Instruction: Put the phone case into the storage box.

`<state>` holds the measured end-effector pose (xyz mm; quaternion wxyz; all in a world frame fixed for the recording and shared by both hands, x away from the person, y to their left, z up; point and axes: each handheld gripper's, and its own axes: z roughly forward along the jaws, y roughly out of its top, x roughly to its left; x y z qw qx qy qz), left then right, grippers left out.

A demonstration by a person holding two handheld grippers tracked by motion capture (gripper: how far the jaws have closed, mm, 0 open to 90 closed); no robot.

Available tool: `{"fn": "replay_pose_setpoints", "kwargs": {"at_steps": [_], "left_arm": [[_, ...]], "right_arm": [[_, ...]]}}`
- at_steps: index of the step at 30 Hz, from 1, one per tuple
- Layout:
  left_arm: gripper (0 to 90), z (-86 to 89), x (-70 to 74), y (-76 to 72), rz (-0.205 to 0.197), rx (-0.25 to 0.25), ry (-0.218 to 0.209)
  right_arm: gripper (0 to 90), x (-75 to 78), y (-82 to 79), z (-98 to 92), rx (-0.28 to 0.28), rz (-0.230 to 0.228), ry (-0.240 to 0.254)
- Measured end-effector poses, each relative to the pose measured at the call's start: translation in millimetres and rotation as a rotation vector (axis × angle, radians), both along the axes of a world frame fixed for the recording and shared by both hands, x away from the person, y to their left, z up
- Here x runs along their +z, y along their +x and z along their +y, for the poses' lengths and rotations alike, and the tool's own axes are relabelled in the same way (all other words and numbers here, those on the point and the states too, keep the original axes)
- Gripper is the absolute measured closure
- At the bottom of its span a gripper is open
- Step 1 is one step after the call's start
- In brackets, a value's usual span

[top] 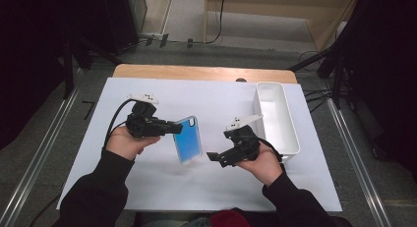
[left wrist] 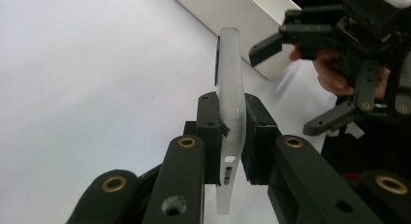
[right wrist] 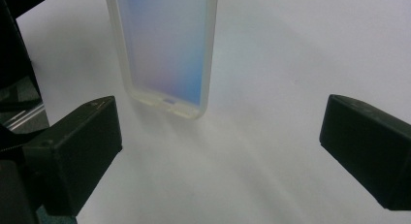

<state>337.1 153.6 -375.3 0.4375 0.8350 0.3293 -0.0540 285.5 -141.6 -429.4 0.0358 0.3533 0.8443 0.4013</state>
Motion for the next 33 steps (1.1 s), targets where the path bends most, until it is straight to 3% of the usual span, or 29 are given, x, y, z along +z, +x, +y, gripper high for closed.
{"fn": "replay_pose_setpoints", "kwargs": {"at_steps": [7,12,18,26,33], "left_arm": [[79.4,-1.6,-3.5,1.0,0.001,0.043,0.004],[79.4,-3.2,-4.5,0.8,-0.011,0.067,0.001],[79.4,-4.1,-5.1,1.3,-0.019,0.115,-0.006],[79.4,-10.6,-6.3,1.7,-0.029,0.162,0.018],[79.4,-15.9,-6.3,8.9,-0.003,0.194,-0.005]], "right_arm": [[0.2,-3.8,-3.4,4.7,-0.055,-0.003,0.018],[0.2,-6.5,-6.8,9.5,-0.098,-0.038,0.012],[0.2,-5.8,-8.3,12.4,-0.120,-0.049,0.017],[0.2,-5.1,-10.5,17.2,-0.142,-0.075,0.020],[0.2,-3.9,-10.8,18.8,-0.155,-0.090,0.041]]}}
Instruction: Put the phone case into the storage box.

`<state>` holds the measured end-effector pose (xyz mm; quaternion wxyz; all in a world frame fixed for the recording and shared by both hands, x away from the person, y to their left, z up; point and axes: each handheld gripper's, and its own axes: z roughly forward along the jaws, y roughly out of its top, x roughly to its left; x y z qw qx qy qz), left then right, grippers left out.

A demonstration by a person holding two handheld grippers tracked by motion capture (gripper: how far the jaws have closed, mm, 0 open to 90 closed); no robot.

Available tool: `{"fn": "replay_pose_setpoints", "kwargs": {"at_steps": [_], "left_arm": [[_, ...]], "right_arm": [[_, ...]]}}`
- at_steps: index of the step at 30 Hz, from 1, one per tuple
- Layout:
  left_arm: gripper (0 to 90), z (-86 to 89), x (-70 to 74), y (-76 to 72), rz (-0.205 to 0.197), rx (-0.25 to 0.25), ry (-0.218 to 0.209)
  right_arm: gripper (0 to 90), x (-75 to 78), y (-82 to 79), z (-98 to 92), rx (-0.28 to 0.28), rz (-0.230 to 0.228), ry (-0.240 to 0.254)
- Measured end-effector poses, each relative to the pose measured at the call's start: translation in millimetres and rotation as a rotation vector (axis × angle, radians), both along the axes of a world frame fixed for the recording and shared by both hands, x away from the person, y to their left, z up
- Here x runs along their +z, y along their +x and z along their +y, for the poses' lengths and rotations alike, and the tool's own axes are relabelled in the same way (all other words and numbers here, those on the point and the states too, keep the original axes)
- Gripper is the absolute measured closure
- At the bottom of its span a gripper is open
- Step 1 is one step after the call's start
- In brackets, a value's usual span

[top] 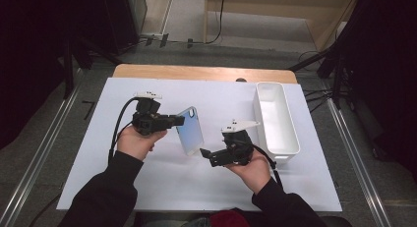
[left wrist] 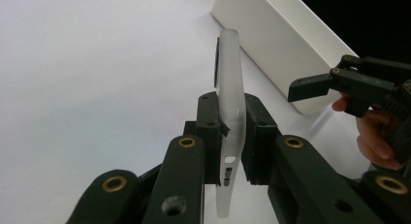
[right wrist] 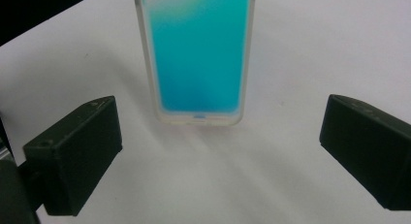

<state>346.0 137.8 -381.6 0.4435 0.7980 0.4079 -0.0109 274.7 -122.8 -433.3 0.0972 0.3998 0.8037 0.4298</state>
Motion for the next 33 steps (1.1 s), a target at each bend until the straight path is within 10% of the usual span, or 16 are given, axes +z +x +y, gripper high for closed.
{"fn": "replay_pose_setpoints", "kwargs": {"at_steps": [33], "left_arm": [[79.4,-29.1,-3.2,10.0,0.086,-0.025,-0.011]], "right_arm": [[0.2,23.7,26.0,9.4,-0.042,-0.010,-0.002]]}}
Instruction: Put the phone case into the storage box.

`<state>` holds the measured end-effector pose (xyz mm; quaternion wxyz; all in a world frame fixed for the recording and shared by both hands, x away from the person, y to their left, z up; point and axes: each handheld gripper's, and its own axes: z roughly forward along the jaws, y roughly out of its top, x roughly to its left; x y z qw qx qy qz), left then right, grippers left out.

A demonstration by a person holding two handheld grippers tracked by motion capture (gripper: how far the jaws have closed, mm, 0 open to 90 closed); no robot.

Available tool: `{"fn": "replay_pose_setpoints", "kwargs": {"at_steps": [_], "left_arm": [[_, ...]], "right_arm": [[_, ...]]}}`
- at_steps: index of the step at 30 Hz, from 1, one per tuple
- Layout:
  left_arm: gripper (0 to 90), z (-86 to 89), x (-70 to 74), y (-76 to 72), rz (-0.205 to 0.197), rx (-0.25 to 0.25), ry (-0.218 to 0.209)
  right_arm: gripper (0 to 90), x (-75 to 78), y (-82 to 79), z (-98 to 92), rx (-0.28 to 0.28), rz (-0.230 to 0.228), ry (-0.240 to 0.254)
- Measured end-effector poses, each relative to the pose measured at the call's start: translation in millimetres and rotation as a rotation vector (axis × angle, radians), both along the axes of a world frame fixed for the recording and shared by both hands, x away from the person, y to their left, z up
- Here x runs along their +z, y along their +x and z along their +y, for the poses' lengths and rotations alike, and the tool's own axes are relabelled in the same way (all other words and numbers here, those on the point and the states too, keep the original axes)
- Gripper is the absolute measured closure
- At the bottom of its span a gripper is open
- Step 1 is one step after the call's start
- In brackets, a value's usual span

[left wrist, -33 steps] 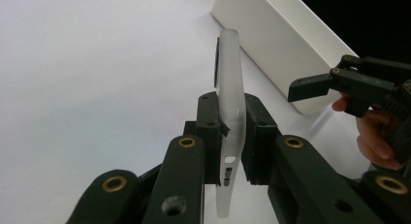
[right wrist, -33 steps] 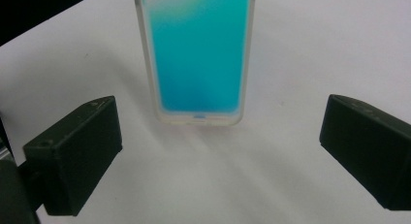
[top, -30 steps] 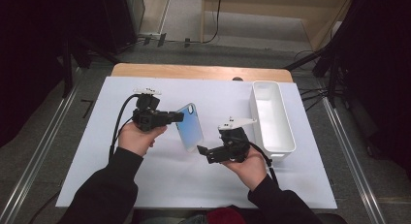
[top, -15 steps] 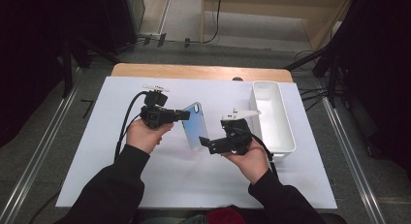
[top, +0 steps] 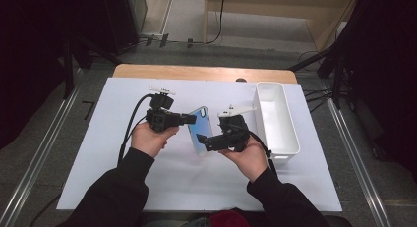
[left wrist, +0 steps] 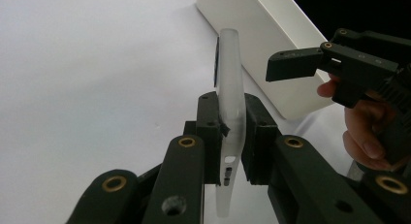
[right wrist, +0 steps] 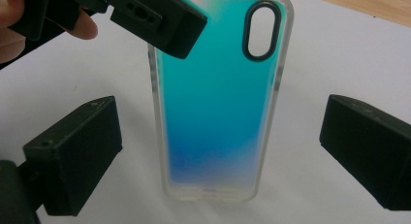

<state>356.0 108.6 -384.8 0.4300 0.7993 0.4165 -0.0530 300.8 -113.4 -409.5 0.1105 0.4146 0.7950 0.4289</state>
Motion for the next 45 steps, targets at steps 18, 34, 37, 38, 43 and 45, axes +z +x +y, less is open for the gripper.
{"fn": "replay_pose_setpoints", "kwargs": {"at_steps": [18,34,37,38,43,45], "left_arm": [[79.4,-3.2,-0.8,-2.9,0.020,-0.014,-0.017],[79.3,-5.0,1.7,-6.9,0.007,-0.018,-0.041],[79.3,-5.0,1.6,-7.1,0.007,-0.015,-0.039],[79.3,-5.0,1.3,-7.1,0.005,-0.016,-0.040],[79.2,-5.7,0.8,-7.5,0.011,-0.016,-0.045],[79.2,-5.6,1.3,-7.7,0.006,-0.021,-0.046]], "right_arm": [[0.2,-3.1,12.1,16.9,0.002,-0.009,-0.019],[12.4,-8.7,17.6,22.4,-0.009,-0.022,-0.005],[13.4,-8.7,17.9,22.5,-0.012,-0.021,-0.007],[13.6,-8.9,18.2,22.3,-0.009,-0.021,-0.006],[14.6,-8.2,18.7,21.0,-0.005,-0.021,-0.015],[14.6,-7.6,18.4,20.7,-0.004,-0.020,-0.012]]}}
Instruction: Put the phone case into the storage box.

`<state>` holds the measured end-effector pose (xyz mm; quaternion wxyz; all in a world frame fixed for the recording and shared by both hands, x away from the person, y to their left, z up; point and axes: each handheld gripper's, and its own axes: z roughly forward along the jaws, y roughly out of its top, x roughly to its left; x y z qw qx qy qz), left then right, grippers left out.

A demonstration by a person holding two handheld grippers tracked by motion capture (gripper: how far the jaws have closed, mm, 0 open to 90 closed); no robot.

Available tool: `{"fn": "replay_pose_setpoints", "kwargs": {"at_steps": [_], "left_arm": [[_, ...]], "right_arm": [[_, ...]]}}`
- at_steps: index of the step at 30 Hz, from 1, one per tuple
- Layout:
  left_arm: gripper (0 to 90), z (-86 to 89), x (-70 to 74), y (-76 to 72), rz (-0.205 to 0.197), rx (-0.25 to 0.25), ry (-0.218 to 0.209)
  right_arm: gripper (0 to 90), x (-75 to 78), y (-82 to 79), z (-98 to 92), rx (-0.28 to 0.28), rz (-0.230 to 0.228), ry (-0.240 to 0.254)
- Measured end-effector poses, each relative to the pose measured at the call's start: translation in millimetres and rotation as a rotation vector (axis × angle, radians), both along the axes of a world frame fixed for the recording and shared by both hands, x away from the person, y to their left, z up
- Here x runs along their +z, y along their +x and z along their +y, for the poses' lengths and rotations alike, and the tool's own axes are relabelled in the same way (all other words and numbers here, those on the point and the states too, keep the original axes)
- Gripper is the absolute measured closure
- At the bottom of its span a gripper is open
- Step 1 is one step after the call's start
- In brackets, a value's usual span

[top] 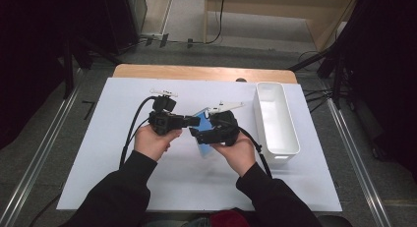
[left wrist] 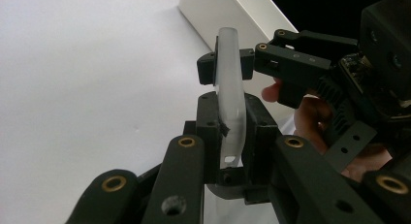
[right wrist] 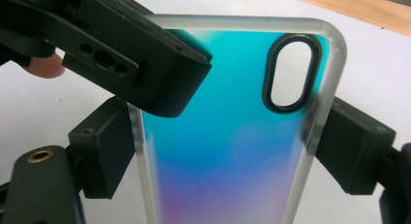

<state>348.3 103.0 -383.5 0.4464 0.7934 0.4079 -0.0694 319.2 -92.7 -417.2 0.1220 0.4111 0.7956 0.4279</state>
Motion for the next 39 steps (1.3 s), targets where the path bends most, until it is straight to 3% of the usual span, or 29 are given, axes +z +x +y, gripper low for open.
{"fn": "replay_pose_setpoints", "kwargs": {"at_steps": [4,6,9,15,18,30,39], "left_arm": [[78.4,0.6,1.0,-0.6,-0.012,-0.009,-0.011],[71.3,1.3,2.9,-1.1,-0.034,-0.012,0.010],[63.4,2.3,3.5,-0.7,-0.033,-0.020,0.001],[44.1,4.9,8.7,-2.7,-0.099,-0.046,-0.007],[41.9,6.1,10.7,-2.9,-0.103,-0.063,-0.021],[33.5,13.4,20.2,-6.6,-0.187,-0.164,0.004],[31.1,21.3,24.8,-8.8,-0.196,-0.246,-0.006]], "right_arm": [[14.7,1.8,-0.2,-0.5,0.004,-0.009,-0.003],[14.7,3.2,-0.2,-1.3,0.005,-0.008,-0.002],[14.7,3.9,0.2,-2.9,0.008,-0.003,0.002],[14.7,4.1,0.2,-6.1,0.047,0.013,0.013],[14.7,4.8,-0.6,-7.0,0.047,0.015,0.011],[14.7,5.5,-0.1,-15.5,0.148,0.040,0.041],[14.7,5.4,0.0,-19.3,0.213,0.039,0.030]]}}
